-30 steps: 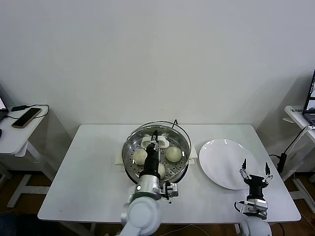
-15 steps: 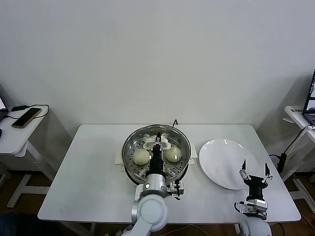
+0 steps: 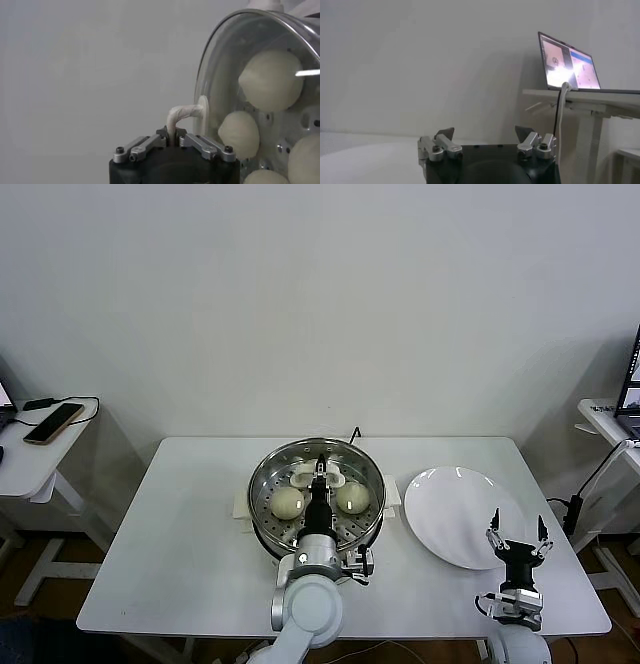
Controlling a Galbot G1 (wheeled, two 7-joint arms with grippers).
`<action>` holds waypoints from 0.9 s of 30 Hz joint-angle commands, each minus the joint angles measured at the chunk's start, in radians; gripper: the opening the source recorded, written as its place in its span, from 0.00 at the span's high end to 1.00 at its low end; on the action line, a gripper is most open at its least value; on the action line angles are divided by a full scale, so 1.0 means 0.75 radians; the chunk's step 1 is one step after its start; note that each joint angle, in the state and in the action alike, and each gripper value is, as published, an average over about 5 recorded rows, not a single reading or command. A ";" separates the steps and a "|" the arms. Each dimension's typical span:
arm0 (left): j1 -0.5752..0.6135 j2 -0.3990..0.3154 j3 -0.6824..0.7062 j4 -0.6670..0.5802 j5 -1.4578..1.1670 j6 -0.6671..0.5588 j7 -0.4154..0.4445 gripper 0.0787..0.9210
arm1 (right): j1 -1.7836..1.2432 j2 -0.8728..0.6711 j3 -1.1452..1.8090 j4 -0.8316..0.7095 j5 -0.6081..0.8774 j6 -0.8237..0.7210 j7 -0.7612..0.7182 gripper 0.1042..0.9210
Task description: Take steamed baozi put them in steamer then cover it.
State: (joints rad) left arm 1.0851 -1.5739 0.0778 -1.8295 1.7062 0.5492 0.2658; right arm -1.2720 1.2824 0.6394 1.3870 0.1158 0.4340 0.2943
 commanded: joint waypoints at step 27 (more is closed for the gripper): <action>0.032 0.041 -0.020 -0.088 -0.052 -0.021 0.027 0.60 | 0.001 -0.002 -0.001 -0.011 -0.015 0.003 -0.003 0.12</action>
State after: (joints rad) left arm 1.1007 -1.5627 0.0594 -1.8378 1.7086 0.5326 0.2800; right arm -1.2706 1.2820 0.6396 1.3808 0.1067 0.4347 0.2931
